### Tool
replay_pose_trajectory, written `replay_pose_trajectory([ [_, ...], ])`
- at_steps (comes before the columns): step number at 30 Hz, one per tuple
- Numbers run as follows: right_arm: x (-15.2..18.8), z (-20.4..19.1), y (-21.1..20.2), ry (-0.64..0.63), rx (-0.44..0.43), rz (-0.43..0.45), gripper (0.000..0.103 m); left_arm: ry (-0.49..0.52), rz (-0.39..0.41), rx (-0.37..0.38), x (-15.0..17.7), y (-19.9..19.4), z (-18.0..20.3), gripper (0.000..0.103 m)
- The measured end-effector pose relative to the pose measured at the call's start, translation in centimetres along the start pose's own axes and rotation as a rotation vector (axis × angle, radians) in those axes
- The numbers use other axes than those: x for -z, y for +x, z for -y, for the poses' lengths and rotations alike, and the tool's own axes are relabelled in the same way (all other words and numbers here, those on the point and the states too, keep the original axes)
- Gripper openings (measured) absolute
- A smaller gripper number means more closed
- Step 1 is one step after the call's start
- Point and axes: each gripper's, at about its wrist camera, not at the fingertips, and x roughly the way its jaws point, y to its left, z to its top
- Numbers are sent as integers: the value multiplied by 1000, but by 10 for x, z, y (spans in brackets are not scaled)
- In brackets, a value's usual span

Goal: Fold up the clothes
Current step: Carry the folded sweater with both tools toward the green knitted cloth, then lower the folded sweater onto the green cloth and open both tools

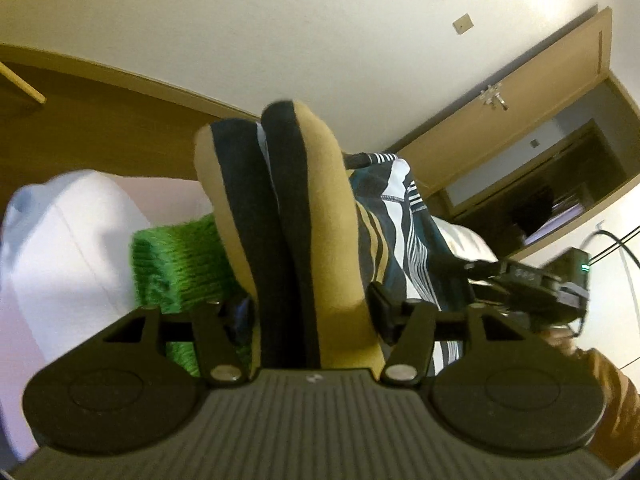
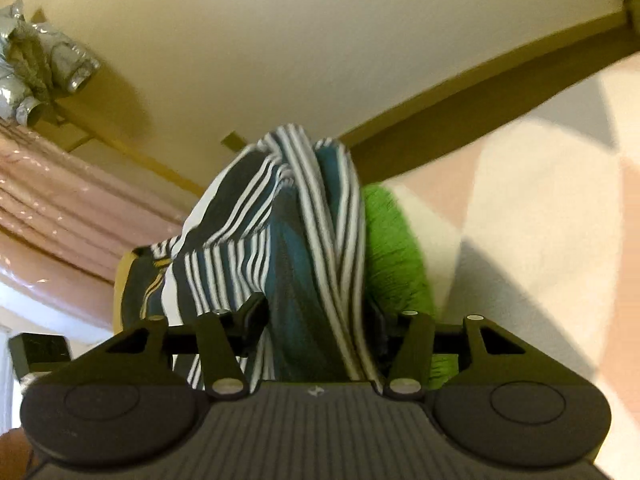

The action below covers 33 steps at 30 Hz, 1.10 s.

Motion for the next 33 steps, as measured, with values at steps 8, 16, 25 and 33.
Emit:
replay_pose_trajectory([
  [8, 48, -6, -107, 43, 130, 355, 47, 178, 132, -109, -5, -62, 59, 40],
  [16, 102, -18, -88, -12, 91, 391, 24, 274, 114, -141, -26, -7, 47, 17],
  [25, 106, 40, -27, 214, 39, 373, 29, 141, 25, -43, -35, 28, -26, 3],
  [33, 117, -4, -46, 342, 118, 447, 32, 244, -49, 80, -98, 1, 18, 12],
])
